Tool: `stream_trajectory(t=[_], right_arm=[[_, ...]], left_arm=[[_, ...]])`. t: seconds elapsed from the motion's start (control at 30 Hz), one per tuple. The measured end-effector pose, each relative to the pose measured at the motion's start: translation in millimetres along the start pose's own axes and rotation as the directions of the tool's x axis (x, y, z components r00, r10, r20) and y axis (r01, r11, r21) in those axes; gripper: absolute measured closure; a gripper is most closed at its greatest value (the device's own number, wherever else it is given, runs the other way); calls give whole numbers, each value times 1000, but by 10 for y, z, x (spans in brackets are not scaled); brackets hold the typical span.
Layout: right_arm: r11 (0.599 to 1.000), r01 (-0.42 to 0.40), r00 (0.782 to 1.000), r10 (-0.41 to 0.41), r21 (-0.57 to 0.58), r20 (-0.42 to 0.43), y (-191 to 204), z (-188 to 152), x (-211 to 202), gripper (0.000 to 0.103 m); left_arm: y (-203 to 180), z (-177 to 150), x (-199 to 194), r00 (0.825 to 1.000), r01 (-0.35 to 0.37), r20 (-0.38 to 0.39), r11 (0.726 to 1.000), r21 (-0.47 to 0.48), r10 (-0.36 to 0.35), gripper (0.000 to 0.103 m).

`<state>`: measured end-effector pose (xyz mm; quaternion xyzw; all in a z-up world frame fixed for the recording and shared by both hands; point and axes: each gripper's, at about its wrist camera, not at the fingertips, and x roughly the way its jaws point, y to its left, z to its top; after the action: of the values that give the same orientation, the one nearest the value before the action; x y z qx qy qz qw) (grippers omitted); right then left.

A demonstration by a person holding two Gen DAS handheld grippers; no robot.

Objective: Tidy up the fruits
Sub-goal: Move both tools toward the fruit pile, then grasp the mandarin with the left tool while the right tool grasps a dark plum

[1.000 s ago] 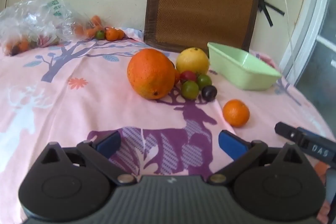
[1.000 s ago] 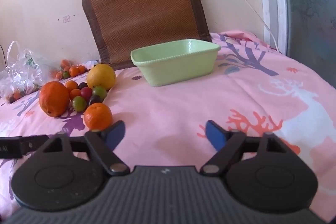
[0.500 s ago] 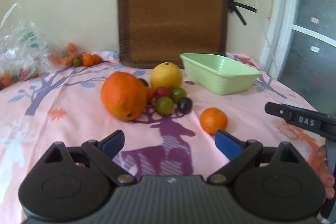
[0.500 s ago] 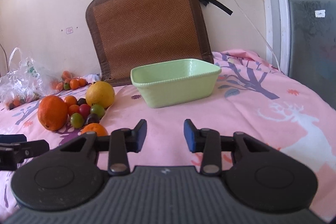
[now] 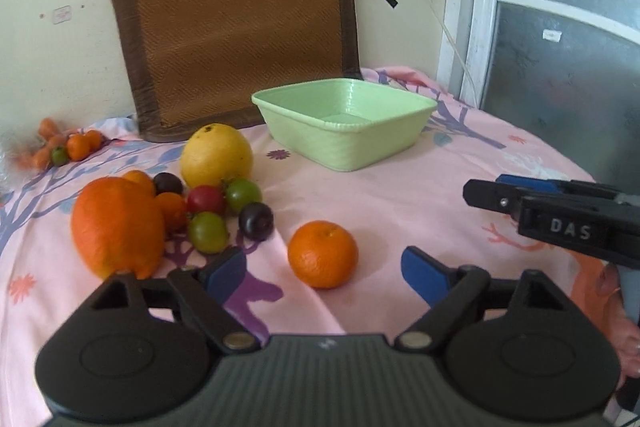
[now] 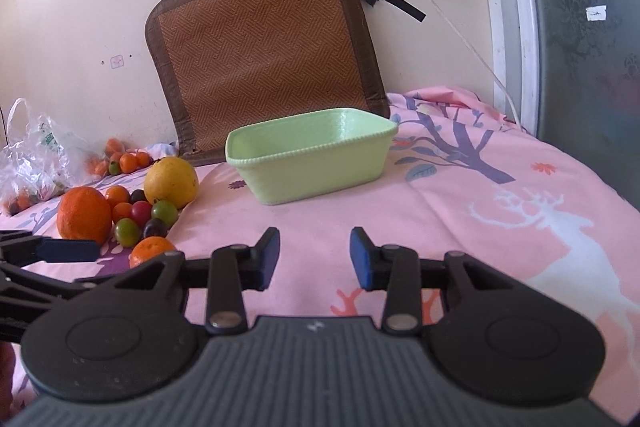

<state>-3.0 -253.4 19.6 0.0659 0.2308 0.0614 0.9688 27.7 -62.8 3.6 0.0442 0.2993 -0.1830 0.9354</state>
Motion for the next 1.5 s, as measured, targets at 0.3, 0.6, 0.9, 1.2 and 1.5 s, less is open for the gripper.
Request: stream_trajectory(t=[0.3,0.6,0.9,1.2,1.5], right_arm=[[995,-91,995,89,-47,-34,80,132,122,62],[923,-340,935,311,-183,-169,686,250,528,63],[879,-376,916,304,-294,-262,1064,189,881,66],[882,-373,918,304,-288,-256,1008,169,827,77],[936,-178,983,184,-302,-11,450,345,495,77]], left_arm=[[85,-32,66,1000,7,-18,999,-49,-8,62],[483,-328,-380,996,-93,-12,988,-124,92,62],[519,-372,-411,996,-84,6,989,-125,86,61],[510,-349,-440,998,-42,34,992,-123,46,62],[336,373,-83,993,98,80,990,-102,-90,62]])
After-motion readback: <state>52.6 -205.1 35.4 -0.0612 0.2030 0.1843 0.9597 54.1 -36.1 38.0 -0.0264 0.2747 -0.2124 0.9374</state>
